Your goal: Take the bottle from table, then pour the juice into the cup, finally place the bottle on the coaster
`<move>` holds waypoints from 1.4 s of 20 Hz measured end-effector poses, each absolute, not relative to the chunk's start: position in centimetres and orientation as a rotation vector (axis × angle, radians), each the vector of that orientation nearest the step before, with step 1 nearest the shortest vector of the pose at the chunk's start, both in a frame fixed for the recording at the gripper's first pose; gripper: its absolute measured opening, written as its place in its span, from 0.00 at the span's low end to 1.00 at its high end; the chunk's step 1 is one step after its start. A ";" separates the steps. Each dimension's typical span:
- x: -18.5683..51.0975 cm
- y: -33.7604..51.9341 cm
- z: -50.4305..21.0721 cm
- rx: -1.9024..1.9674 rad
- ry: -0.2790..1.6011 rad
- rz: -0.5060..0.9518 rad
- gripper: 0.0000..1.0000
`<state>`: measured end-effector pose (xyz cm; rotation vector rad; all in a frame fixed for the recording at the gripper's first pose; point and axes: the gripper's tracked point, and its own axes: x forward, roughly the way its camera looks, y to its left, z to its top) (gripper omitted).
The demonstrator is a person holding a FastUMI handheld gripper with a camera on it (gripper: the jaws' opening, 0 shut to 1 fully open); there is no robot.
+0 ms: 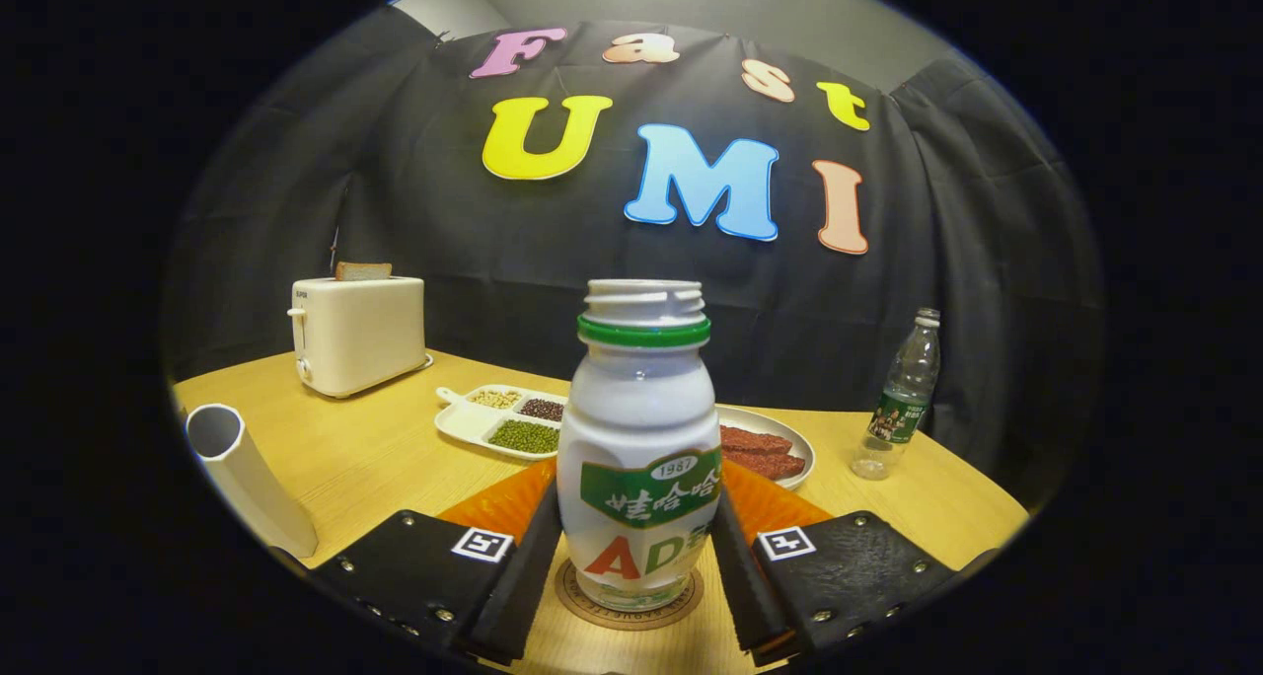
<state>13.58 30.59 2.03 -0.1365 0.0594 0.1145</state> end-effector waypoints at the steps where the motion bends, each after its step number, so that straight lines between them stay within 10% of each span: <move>1: 13.6 30.8 2.1 -0.119 0.059 0.117 0.83; 28: -1.1 28.4 20.0 -0.066 -0.104 0.013 0.93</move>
